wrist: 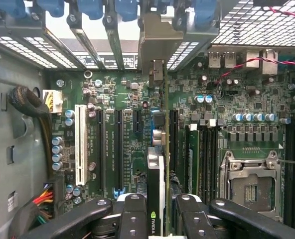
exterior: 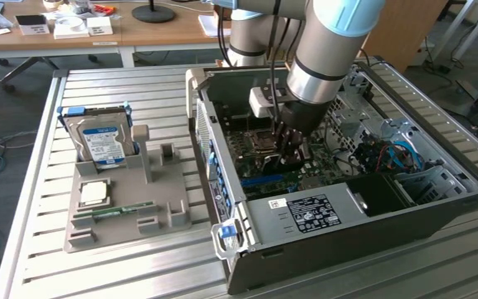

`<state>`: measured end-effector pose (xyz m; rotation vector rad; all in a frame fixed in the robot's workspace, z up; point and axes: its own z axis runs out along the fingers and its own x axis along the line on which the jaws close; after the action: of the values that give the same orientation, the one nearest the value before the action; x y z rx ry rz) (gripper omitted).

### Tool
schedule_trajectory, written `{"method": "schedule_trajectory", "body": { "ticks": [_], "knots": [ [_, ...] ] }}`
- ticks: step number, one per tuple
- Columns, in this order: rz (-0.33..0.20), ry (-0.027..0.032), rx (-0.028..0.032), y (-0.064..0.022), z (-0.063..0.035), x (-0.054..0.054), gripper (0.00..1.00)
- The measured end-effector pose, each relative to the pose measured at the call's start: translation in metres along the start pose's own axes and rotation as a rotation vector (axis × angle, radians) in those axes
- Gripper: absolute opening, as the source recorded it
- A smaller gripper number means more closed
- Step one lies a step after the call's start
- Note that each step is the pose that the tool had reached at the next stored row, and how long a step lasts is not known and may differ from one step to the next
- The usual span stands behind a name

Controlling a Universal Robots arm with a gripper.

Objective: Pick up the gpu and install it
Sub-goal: 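Insert the gpu into the slot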

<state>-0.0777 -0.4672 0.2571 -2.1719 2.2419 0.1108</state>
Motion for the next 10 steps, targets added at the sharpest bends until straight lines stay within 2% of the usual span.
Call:
{"method": "schedule_trajectory", "body": {
  "ticks": [10],
  "knots": [
    [0.009, -0.0004, 0.0006, 0.0038, 0.0003, 0.0001, 0.27]
  ]
}}
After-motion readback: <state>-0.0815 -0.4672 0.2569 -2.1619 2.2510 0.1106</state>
